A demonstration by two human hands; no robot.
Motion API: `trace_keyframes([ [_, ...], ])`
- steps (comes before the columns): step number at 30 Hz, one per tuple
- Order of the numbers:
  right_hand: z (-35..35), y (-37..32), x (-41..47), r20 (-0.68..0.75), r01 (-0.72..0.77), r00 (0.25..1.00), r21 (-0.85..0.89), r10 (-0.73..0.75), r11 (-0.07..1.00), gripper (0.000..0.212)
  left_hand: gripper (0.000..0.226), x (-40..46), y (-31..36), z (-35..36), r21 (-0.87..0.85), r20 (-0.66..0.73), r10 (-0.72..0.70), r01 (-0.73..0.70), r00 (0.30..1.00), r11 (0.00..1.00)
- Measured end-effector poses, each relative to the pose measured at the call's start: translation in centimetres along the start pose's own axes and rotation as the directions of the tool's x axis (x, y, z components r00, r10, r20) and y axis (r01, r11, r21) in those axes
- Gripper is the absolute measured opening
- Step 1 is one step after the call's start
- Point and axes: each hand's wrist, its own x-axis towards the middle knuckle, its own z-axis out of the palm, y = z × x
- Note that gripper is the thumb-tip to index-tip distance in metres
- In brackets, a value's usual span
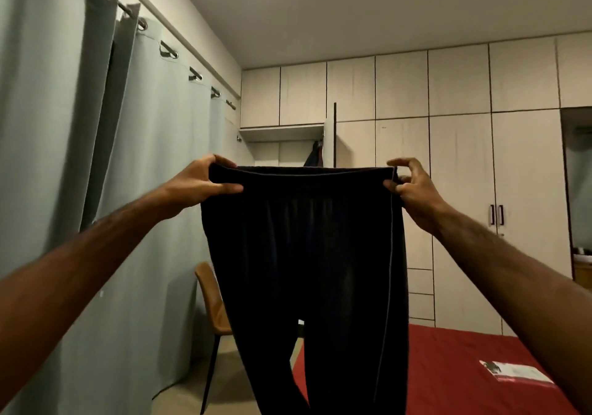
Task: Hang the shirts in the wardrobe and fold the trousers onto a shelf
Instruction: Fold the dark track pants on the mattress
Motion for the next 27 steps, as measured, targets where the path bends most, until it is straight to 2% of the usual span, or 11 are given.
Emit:
trace_keyframes([
  [4, 0.6, -3.0, 2.2, -0.049, -0.009, 0.999, 0.225, 0.021, 0.974, 0.027, 0.044, 2.3, 2.1, -0.7, 0.026, -0.282, 0.119, -0.116, 0.952, 0.993],
  [9, 1.4, -5.7, 2.5, -0.014, 0.072, 0.997, 0.246, -0.071, 0.967, 0.030, 0.035, 3.6, 3.2, -0.8, -0.115, -0.444, 0.064, -0.128, 0.894, 0.985],
  [13, 0.4, -8.4, 1.5, 0.060, 0.120, 0.987, 0.330, -0.148, 0.936, 0.034, 0.027, 2.6, 5.2, -1.8, -0.115, -0.599, 0.199, -0.329, 0.776, 0.937],
  [15, -0.3, -9.6, 1.7, 0.075, 0.133, 0.983, 0.355, -0.170, 0.925, 0.030, 0.015, 2.4, 6.4, -2.6, -0.159, -0.602, 0.215, -0.380, 0.769, 0.911],
  [17, -0.9, -9.9, 2.7, 0.085, 0.098, 0.988, 0.302, -0.129, 0.948, 0.029, 0.004, 3.1, 6.8, -3.2, -0.170, -0.555, 0.172, -0.314, 0.814, 0.934],
  [20, -0.5, -8.6, 4.5, 0.026, -0.045, 0.999, 0.112, 0.042, 0.993, 0.026, 0.016, 4.8, 5.4, -2.5, -0.183, -0.434, -0.036, -0.049, 0.900, 0.982],
  [23, 0.9, -7.4, 5.6, -0.157, -0.159, 0.972, 0.114, 0.176, 0.981, 0.020, 0.027, 5.4, 5.0, -0.6, -0.258, -0.447, -0.246, 0.139, 0.860, 0.956],
  [25, 2.0, -7.3, 5.6, -0.255, -0.163, 0.949, 0.100, 0.183, 0.982, 0.016, 0.027, 5.9, 5.4, 0.7, -0.301, -0.459, -0.299, 0.170, 0.837, 0.938],
  [27, 3.2, -7.6, 5.2, -0.278, -0.153, 0.948, 0.036, 0.157, 0.988, 0.014, 0.025, 6.4, 5.9, 2.2, -0.305, -0.466, -0.306, 0.174, 0.830, 0.936],
])
